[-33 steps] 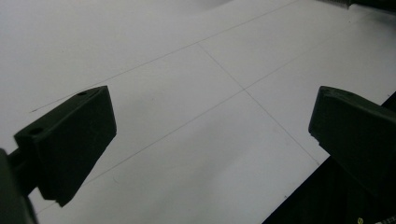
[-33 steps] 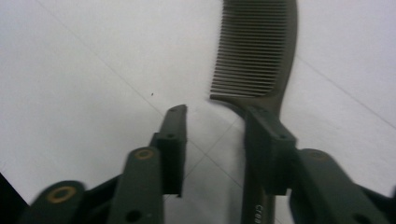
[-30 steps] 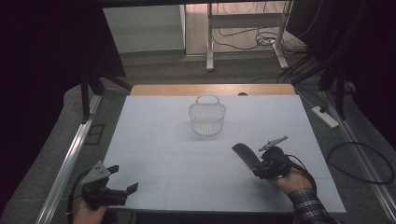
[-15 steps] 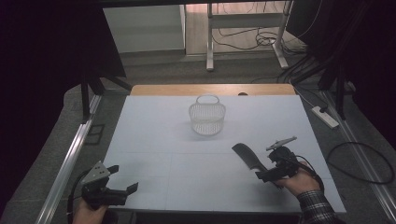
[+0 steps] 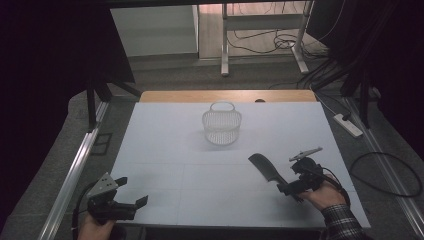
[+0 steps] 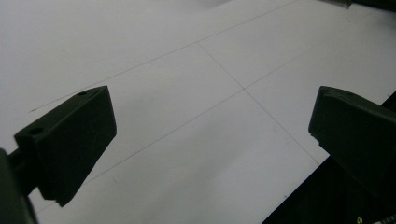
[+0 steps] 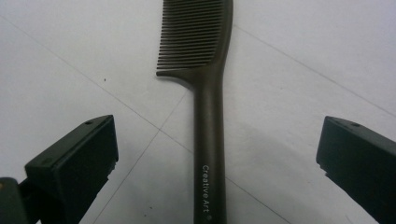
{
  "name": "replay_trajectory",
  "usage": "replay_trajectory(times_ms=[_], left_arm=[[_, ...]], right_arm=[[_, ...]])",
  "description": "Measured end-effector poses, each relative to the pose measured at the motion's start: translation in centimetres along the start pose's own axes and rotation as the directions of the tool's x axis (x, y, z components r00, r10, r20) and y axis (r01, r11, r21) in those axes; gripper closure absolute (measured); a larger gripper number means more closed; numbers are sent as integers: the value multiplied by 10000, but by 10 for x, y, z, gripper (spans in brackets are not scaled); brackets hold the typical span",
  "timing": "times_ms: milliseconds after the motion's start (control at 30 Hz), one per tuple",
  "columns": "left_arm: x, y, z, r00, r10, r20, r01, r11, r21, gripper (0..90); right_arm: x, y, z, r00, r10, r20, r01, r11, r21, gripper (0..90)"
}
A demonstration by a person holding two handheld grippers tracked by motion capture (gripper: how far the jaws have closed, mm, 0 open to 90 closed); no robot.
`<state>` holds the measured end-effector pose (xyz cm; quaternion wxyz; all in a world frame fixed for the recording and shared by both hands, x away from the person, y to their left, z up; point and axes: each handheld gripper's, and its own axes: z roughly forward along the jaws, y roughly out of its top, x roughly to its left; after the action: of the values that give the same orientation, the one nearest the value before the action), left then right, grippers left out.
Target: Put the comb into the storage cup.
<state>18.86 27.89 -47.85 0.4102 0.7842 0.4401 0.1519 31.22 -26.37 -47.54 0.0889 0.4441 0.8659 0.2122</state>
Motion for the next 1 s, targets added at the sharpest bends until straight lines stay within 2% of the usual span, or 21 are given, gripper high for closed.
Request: replay_trajectory(times_ms=[300, 633, 767, 933, 1000], left_arm=[[0, 0, 1, 10000, -18, 50, 18, 10000, 68, 9], [0, 0, 1, 10000, 10, 37, -11, 10000, 51, 8], [0, 0, 1, 10000, 42, 40, -42, 10000, 55, 8], [0, 0, 1, 10000, 38, 35, -38, 10000, 55, 8], [0, 0, 1, 10000, 40, 31, -40, 10000, 59, 9]], right_arm=[[-1, -3, 10, 9999, 77, -127, -75, 9998, 194, 0], [-4, -7, 23, 9998, 183, -102, -175, 9972, 723, 0], [-3, -8, 29, 9999, 63, -141, -49, 9952, 974, 0], [0, -8, 31, 9998, -157, 91, 147, 9940, 1081, 0], [2, -8, 32, 9985, -449, 326, 407, 9919, 1201, 0]])
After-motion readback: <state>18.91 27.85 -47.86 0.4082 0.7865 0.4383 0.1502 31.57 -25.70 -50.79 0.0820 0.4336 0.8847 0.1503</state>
